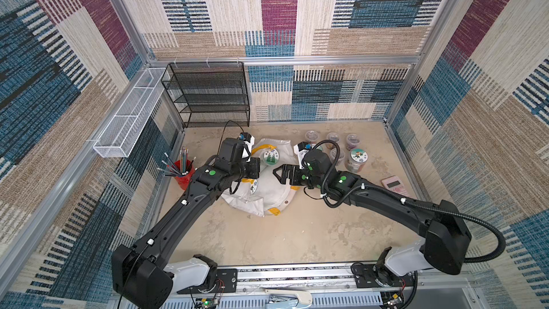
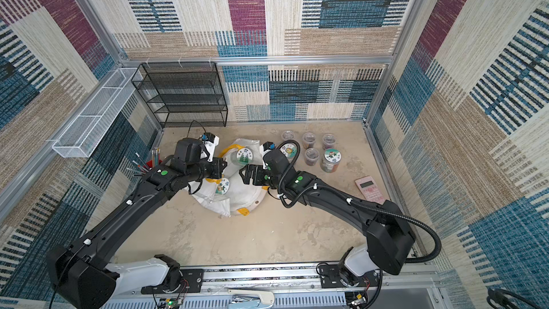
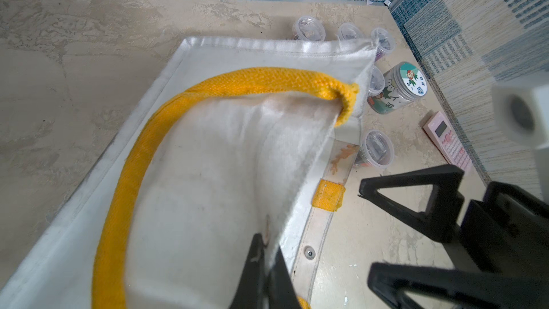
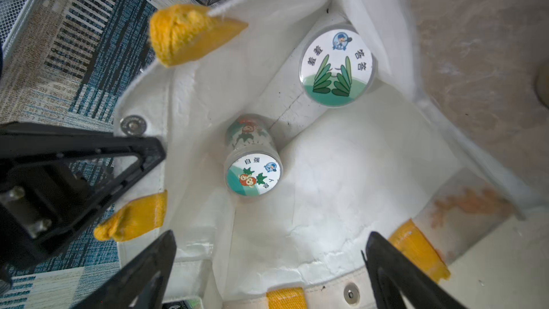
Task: Take out the seed jars from the canvas bag
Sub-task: Pick up the seed jar from the canvas bag.
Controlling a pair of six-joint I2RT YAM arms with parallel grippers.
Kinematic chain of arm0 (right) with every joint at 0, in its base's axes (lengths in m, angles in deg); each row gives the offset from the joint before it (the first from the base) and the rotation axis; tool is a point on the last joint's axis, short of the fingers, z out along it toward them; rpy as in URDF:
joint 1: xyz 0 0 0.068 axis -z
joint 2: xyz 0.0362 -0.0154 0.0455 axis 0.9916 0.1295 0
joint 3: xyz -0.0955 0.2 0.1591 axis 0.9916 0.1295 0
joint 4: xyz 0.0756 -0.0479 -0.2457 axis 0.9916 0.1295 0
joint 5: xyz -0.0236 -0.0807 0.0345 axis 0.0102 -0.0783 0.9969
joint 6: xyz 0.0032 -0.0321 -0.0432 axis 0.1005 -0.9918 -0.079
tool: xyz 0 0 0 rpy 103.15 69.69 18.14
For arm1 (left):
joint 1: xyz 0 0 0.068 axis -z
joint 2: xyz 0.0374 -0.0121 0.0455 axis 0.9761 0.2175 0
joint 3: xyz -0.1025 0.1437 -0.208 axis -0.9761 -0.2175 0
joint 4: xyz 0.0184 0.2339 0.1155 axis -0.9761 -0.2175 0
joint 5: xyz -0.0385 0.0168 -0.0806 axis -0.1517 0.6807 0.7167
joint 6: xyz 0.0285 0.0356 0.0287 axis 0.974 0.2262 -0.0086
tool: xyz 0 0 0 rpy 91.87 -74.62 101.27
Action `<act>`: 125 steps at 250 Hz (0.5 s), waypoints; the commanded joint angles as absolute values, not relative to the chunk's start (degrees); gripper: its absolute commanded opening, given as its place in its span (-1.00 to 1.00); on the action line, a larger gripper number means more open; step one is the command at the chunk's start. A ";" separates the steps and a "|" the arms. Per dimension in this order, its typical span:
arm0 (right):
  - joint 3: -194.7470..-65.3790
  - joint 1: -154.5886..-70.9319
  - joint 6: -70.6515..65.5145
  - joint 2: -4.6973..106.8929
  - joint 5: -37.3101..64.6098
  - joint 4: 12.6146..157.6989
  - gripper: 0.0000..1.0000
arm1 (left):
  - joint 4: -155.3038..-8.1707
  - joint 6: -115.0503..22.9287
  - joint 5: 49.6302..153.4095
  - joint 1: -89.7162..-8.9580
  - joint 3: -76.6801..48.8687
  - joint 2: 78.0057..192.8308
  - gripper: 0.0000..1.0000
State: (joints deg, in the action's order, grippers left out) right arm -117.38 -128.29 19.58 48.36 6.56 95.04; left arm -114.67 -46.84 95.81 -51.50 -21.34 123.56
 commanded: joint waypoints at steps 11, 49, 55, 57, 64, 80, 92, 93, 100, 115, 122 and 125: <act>-120.84 -128.35 19.61 53.14 4.30 91.92 1.00 | -114.53 -46.33 97.39 -51.51 -21.66 122.92 -1.00; -121.23 -128.26 21.63 59.15 6.26 90.60 0.99 | -114.73 -46.27 97.55 -51.51 -21.44 122.48 -1.00; -121.10 -128.31 21.88 59.84 6.55 89.78 0.99 | -114.66 -46.24 97.61 -51.51 -21.42 122.32 -1.00; -121.01 -128.29 22.06 60.07 6.57 89.47 0.99 | -114.60 -46.24 97.61 -51.51 -21.35 122.31 -1.00; -120.74 -128.27 22.43 60.83 6.61 88.40 0.99 | -114.65 -46.24 97.65 -51.46 -21.33 122.22 -1.00; -120.80 -128.26 23.24 62.60 4.80 86.81 0.99 | -114.58 -46.24 97.73 -51.51 -21.22 122.08 -1.00; -121.34 -128.17 23.58 64.07 3.24 85.99 1.00 | -114.56 -46.33 97.82 -51.51 -21.19 122.06 -1.00; -121.43 -128.13 23.66 64.17 3.15 85.92 1.00 | -114.57 -46.33 97.86 -51.51 -21.19 122.05 -1.00; -121.95 -128.00 23.73 65.15 2.61 85.40 1.00 | -114.52 -46.33 97.82 -51.51 -21.19 122.04 -1.00; -123.68 -127.74 24.23 67.31 1.71 84.85 0.99 | -114.65 -46.66 97.90 -51.51 -21.17 122.04 -1.00; -124.53 -127.60 24.51 68.32 1.50 84.72 0.99 | -114.62 -46.92 97.90 -51.47 -21.33 122.00 -1.00; -124.89 -127.56 24.68 68.72 1.48 84.70 0.99 | -114.53 -47.01 97.90 -51.50 -21.42 121.97 -1.00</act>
